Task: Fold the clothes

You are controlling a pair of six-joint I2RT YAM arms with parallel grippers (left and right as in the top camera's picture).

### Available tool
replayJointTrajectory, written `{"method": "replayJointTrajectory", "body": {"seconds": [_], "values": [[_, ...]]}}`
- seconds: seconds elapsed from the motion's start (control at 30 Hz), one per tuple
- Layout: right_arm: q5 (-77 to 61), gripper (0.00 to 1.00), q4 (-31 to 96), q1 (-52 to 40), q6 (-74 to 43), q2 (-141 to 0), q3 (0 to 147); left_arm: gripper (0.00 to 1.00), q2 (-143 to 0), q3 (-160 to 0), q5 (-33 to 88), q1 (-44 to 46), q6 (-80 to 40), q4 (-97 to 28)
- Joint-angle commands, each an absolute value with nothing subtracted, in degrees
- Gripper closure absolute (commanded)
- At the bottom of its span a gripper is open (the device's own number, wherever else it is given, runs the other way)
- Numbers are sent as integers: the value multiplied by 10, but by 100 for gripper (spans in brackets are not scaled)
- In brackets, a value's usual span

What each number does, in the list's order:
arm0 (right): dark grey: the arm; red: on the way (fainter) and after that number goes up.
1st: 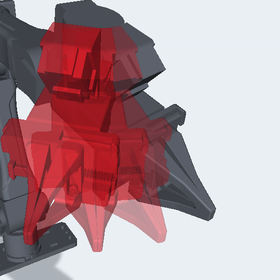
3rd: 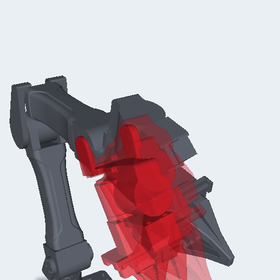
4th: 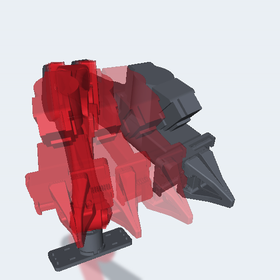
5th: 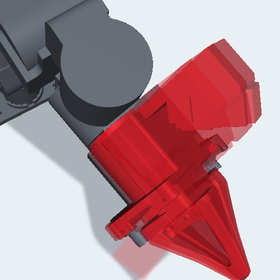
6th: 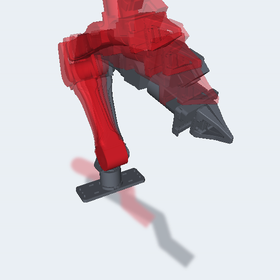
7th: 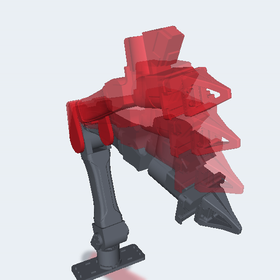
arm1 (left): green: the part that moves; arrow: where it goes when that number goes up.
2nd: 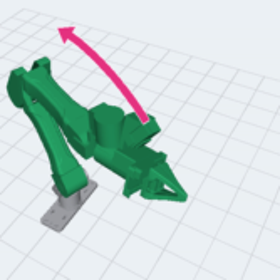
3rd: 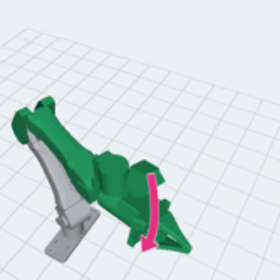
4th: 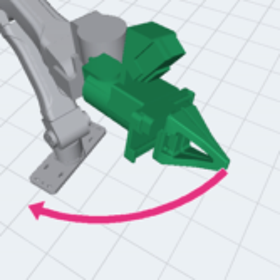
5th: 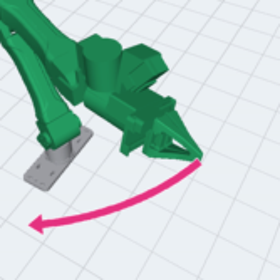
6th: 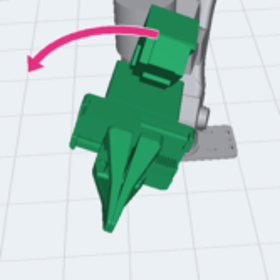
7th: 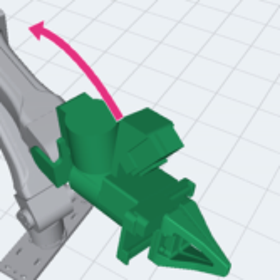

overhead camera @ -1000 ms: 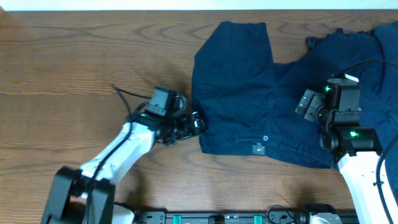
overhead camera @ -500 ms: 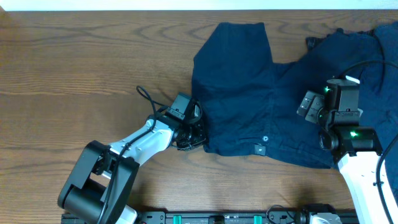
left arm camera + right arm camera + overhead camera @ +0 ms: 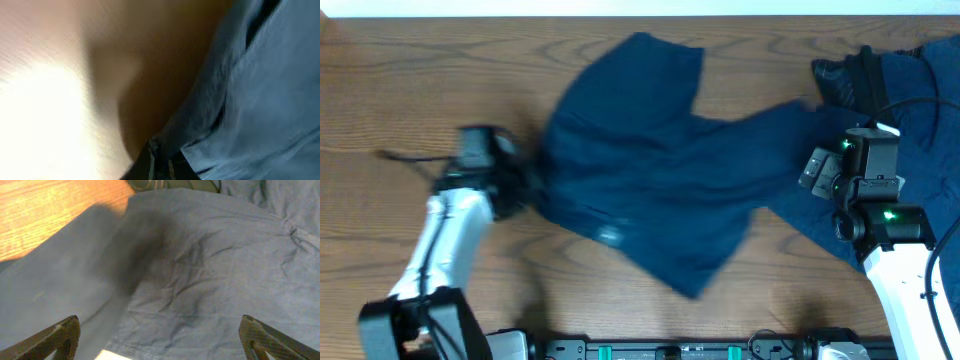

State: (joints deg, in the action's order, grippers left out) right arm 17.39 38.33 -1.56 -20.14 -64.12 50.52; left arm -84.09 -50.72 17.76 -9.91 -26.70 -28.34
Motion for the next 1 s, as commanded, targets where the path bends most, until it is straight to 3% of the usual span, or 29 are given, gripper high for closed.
{"method": "replayJointTrajectory", "body": {"seconds": [0.0,0.07,0.1,0.23,0.47,0.6,0.8,0.97], "values": [[147,1,385,-11,-185,-649,509,55,-826,-573,182,-171,-256,-280],[134,1,391,-11,-175,-658,509,16,-825,-594,236,-192,-255,-286],[130,1,397,-11,-175,-663,509,2,-824,-600,266,-198,-255,-297],[126,6,425,-11,-178,-690,509,2,-822,-602,351,-189,-254,-394],[48,5,430,-11,-175,-743,509,2,-823,-577,350,-81,-199,-599],[43,5,428,-11,-175,-757,509,4,-823,-534,350,-5,-201,-608],[42,4,430,-11,-175,-757,509,23,-823,-460,350,72,-246,-605],[42,5,430,-11,-175,-757,509,26,-823,-409,356,96,-279,-571]]}}
